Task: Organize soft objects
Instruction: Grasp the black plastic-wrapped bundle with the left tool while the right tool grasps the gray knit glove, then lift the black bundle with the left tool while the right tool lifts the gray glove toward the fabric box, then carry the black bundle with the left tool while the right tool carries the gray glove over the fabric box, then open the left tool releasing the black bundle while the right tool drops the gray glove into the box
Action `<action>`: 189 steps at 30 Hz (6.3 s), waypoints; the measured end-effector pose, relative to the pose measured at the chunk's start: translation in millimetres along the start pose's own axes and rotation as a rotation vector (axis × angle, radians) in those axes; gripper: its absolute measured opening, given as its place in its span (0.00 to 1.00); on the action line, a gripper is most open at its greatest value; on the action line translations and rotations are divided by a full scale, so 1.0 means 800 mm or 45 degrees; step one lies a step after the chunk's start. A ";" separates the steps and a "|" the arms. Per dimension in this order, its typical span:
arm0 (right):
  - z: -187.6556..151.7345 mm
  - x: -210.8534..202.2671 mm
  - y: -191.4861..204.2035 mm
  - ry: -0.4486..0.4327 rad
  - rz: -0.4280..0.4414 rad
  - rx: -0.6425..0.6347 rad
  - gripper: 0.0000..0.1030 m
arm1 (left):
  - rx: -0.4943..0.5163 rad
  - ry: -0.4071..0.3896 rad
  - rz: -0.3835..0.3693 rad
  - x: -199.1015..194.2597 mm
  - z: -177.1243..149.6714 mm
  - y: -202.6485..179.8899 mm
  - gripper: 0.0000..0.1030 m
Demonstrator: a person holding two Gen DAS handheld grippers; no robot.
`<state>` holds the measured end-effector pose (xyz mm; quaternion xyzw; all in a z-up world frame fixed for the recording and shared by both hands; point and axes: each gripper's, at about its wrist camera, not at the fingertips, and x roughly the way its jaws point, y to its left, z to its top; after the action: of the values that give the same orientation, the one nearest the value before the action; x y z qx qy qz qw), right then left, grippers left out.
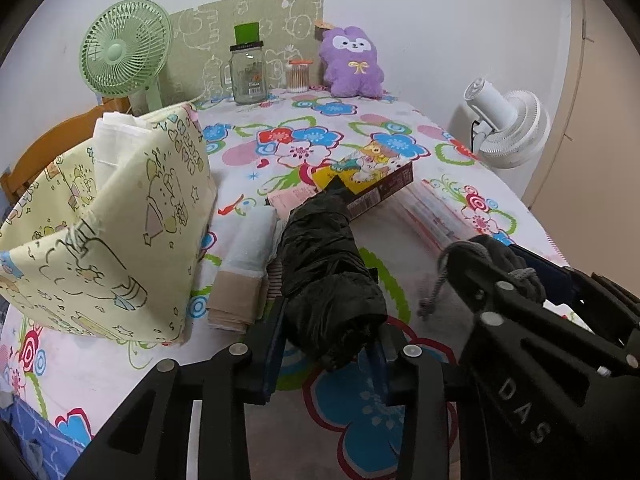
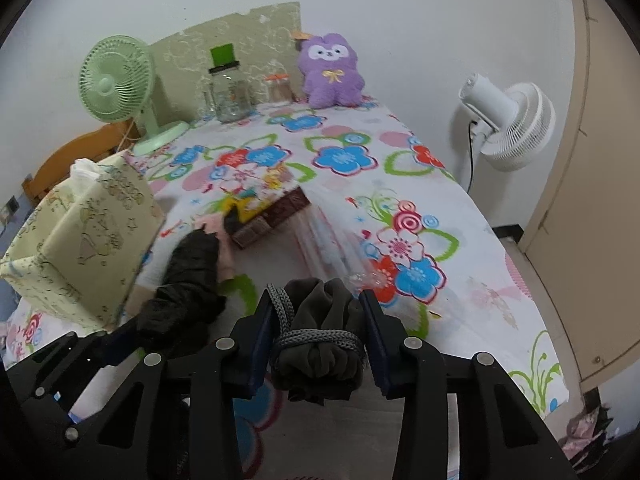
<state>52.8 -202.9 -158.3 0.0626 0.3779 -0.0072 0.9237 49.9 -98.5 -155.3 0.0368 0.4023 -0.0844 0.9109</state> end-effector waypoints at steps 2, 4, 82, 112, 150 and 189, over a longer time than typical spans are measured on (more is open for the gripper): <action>0.002 -0.004 0.004 -0.010 0.007 -0.005 0.43 | -0.001 -0.011 0.000 -0.004 0.002 0.001 0.35; 0.005 -0.009 0.007 -0.018 0.013 -0.012 0.43 | 0.000 -0.023 0.003 -0.009 0.004 0.002 0.35; 0.134 -0.099 0.138 -0.287 0.165 -0.108 0.43 | -0.042 -0.275 0.087 -0.126 0.116 0.114 0.35; 0.131 -0.037 0.252 -0.181 0.306 -0.239 0.43 | -0.144 -0.203 0.221 -0.093 0.096 0.226 0.35; 0.102 0.056 0.320 0.113 0.417 -0.327 0.46 | -0.205 0.006 0.153 -0.035 0.066 0.280 0.67; 0.130 -0.038 0.234 -0.117 0.352 -0.266 0.94 | -0.137 -0.186 0.202 -0.104 0.096 0.200 0.94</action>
<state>115.1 -30.5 -42.6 0.0171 0.3217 0.1565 0.9337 80.0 58.4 -41.7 0.0133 0.3346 0.0072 0.9422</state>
